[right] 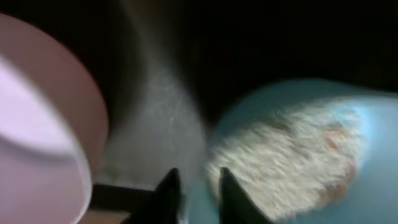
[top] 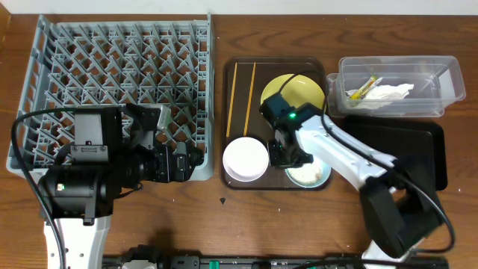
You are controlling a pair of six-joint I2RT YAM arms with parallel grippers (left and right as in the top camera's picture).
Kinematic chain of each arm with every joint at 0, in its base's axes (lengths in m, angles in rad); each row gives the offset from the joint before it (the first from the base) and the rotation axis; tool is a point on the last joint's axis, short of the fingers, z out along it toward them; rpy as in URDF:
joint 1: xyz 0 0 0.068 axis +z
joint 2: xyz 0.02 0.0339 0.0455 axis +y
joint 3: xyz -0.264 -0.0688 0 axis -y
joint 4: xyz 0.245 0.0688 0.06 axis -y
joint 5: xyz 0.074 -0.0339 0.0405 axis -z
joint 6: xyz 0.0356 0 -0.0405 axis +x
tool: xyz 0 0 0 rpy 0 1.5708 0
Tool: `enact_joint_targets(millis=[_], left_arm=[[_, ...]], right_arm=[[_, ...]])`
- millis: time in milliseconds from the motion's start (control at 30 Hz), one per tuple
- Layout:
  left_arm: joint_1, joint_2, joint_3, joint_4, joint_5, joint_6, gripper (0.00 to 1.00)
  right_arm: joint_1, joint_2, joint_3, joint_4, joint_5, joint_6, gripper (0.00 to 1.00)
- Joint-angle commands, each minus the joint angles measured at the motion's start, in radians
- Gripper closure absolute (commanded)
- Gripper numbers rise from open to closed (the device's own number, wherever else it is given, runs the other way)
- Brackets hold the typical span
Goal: Sort waste into correct bins and load items into the dishwasher
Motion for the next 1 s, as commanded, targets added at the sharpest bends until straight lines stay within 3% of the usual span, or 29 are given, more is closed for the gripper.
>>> enact_joint_targets(millis=[0, 367, 400, 433, 533, 800, 967], left_arm=[[-0.004, 0.0, 0.013, -0.003, -0.017, 0.01, 0.08], [-0.004, 0.0, 0.013, -0.003, -0.032, 0.01, 0.08], [-0.004, 0.0, 0.013, -0.003, -0.032, 0.01, 0.08], [-0.004, 0.0, 0.013, -0.003, -0.032, 0.01, 0.08], [-0.004, 0.0, 0.013, -0.002, -0.032, 0.01, 0.08], [-0.004, 0.0, 0.013, -0.003, -0.032, 0.01, 0.08], [-0.004, 0.0, 0.013, -0.003, -0.032, 0.01, 0.07]], right_arm=[[0.006, 0.026, -0.005, 0.018, 0.023, 0.021, 0.98], [-0.035, 0.007, -0.005, 0.001, 0.092, 0.021, 0.99], [-0.035, 0.01, -0.005, 0.006, 0.093, 0.021, 0.89], [-0.035, 0.011, -0.007, 0.013, 0.093, 0.021, 0.87], [-0.03, 0.012, -0.012, 0.027, 0.093, 0.023, 0.95], [-0.021, 0.012, -0.059, 0.077, 0.093, 0.048, 0.94], [-0.021, 0.0, -0.069, 0.082, 0.05, 0.045, 0.99]])
